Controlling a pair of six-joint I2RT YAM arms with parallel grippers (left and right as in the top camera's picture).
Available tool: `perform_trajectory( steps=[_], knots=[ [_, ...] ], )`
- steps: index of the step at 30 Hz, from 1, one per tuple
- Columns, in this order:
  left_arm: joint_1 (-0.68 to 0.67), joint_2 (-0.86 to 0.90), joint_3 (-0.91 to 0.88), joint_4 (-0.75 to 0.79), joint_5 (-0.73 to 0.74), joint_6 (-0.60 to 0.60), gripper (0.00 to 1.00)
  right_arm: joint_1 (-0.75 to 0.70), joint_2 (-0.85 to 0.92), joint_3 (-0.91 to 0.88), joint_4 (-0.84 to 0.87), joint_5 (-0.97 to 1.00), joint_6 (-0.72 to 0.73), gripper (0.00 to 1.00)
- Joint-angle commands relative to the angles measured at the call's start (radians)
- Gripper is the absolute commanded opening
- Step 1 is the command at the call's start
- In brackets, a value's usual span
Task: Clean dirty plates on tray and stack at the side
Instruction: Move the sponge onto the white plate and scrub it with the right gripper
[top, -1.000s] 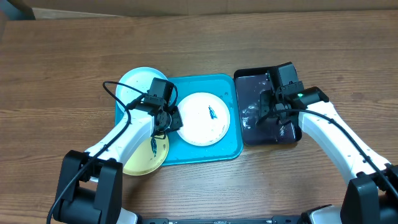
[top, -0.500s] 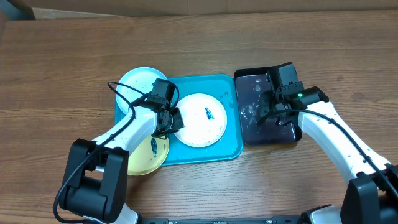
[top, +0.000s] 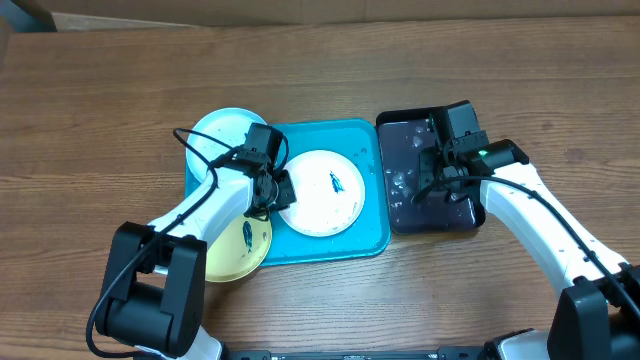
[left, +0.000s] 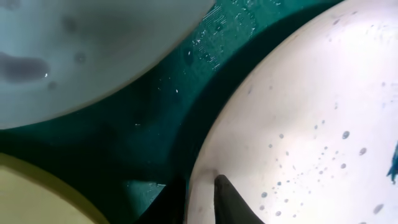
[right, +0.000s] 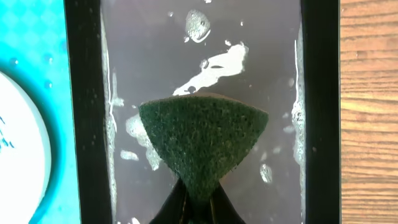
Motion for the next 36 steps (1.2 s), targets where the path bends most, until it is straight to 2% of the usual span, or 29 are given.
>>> perform_trajectory(
  steps=[1, 3, 6, 15, 23, 26, 30, 33, 36],
  knots=[
    [0.0, 0.008, 0.048, -0.02, 0.0, 0.006, 0.2, -0.003, -0.008, 0.016, -0.005, -0.008, -0.007, 0.04],
    [0.0, 0.008, 0.054, -0.027, 0.0, 0.006, 0.19, -0.003, -0.008, 0.016, -0.008, -0.008, -0.007, 0.04],
    [0.0, 0.008, 0.055, -0.033, 0.0, 0.008, 0.04, -0.003, -0.008, 0.016, -0.008, -0.008, -0.007, 0.04],
    [0.0, 0.008, 0.055, -0.054, 0.0, 0.008, 0.04, -0.003, -0.008, -0.011, 0.004, -0.071, -0.006, 0.04],
    [0.0, 0.008, 0.055, -0.054, 0.0, 0.009, 0.04, -0.01, 0.01, -0.125, 0.159, -0.068, 0.001, 0.04],
    [0.0, 0.008, 0.055, -0.054, 0.0, 0.009, 0.04, -0.027, 0.01, -0.063, 0.118, -0.077, 0.001, 0.04],
    [0.0, 0.008, 0.055, -0.054, 0.0, 0.009, 0.04, -0.044, 0.01, 0.111, -0.031, -0.147, 0.0, 0.04],
    [0.0, 0.009, 0.055, -0.053, 0.0, 0.008, 0.04, -0.039, 0.01, 0.227, -0.083, -0.278, 0.0, 0.04],
    [0.0, 0.008, 0.055, -0.053, 0.0, 0.008, 0.04, -0.009, 0.01, 0.263, -0.042, -0.425, 0.0, 0.04]
  ],
)
